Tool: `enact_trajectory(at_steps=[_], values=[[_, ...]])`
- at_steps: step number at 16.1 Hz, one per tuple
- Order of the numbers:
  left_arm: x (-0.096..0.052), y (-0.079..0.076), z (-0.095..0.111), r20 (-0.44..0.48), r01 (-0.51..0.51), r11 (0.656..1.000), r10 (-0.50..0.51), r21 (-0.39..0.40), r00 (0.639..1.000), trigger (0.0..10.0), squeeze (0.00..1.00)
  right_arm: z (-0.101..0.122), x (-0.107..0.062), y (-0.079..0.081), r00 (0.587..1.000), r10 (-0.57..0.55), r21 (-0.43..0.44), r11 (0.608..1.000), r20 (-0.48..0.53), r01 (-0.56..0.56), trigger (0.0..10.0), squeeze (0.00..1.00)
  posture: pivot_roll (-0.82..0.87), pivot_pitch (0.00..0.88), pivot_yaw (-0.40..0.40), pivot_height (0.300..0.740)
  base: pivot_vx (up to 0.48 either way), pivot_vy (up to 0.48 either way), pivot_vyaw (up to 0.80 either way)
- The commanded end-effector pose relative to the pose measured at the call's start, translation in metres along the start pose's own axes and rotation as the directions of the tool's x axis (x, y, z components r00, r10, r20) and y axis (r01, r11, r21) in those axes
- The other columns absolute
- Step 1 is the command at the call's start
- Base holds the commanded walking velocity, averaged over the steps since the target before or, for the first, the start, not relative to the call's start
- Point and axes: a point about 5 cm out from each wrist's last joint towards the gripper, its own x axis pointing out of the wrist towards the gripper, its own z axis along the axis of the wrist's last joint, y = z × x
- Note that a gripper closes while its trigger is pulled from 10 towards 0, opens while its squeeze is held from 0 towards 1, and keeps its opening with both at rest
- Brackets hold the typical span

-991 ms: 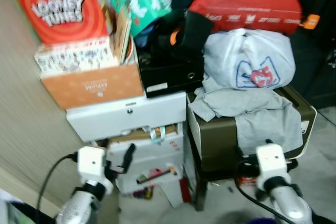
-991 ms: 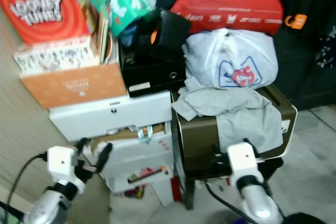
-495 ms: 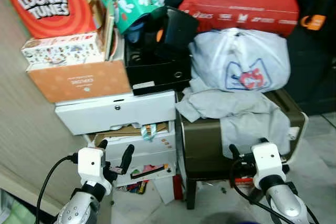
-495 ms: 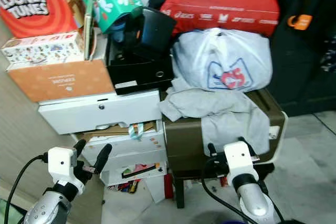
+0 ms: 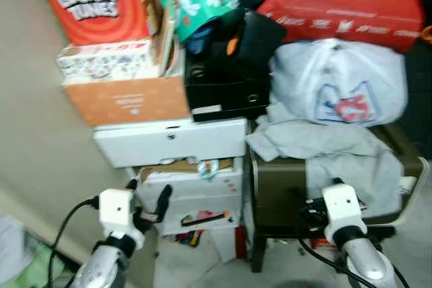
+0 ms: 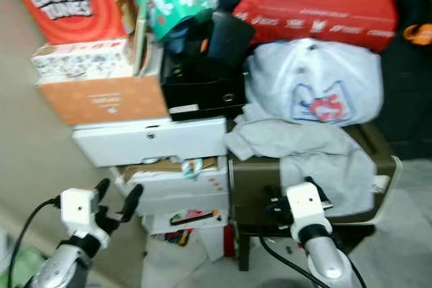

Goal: Clean up the room

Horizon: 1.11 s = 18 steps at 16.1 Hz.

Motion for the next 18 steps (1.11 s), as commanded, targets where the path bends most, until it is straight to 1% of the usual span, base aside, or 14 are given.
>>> enact_trajectory(at_steps=[1, 5, 9, 11, 14, 15, 16, 18], values=[[-0.002, 0.006, 0.001, -0.003, -0.016, 1.000, 0.016, 0.014, 1.000, 10.0, 0.00, 0.005, 0.003, 0.004, 1.000, 0.015, 0.004, 1.000, 0.022, -0.016, 10.0, 0.00, -0.20, 0.000, 0.074, 0.740, 0.000, 0.000, 0.54], [-0.002, 0.006, 0.002, 0.000, -0.013, 1.000, 0.013, 0.016, 1.000, 10.0, 0.00, 0.007, 0.004, 0.005, 0.999, 0.021, 0.000, 1.000, 0.027, -0.021, 10.0, 0.00, -0.20, 0.000, 0.074, 0.740, 0.000, 0.000, 0.55], [-0.003, 0.007, 0.003, 0.006, -0.033, 0.999, 0.033, 0.016, 0.999, 10.0, 0.00, 0.009, 0.005, 0.003, 0.999, 0.017, 0.001, 1.000, 0.033, -0.018, 10.0, 0.00, -0.19, 0.000, 0.070, 0.740, 0.000, 0.000, 0.56], [-0.002, 0.006, 0.003, 0.015, -0.045, 0.999, 0.045, 0.016, 0.999, 10.0, 0.00, 0.011, 0.008, 0.003, 0.999, 0.022, 0.003, 1.000, 0.041, -0.023, 10.0, 0.00, -0.19, 0.000, 0.063, 0.740, 0.000, 0.000, 0.22], [-0.004, 0.003, 0.005, 0.034, -0.076, 0.997, 0.076, 0.005, 0.997, 10.0, 0.00, 0.017, 0.017, 0.001, 0.997, 0.058, -0.014, 0.998, 0.053, -0.058, 10.0, 0.00, -0.14, 0.000, 0.001, 0.740, 0.000, 0.000, 0.00], [-0.005, 0.003, 0.005, 0.037, -0.083, 0.997, 0.083, 0.002, 0.996, 10.0, 0.00, 0.018, 0.018, 0.001, 0.996, 0.067, -0.018, 0.998, 0.054, -0.066, 10.0, 0.00, -0.14, 0.000, 0.001, 0.740, 0.000, 0.000, 0.00], [-0.010, 0.004, 0.005, 0.052, -0.133, 0.991, 0.133, -0.005, 0.990, 10.0, 0.00, 0.023, 0.029, 0.006, 0.991, 0.114, -0.031, 0.993, 0.066, -0.112, 10.0, 0.00, -0.10, 0.000, -0.044, 0.740, 0.000, 0.000, 0.00], [-0.016, 0.005, 0.005, 0.059, -0.170, 0.985, 0.170, -0.010, 0.984, 10.0, 0.00, 0.030, 0.038, 0.014, 0.983, 0.161, -0.043, 0.987, 0.086, -0.158, 10.0, 0.00, -0.08, 0.000, -0.068, 0.740, 0.000, 0.000, 0.00]])
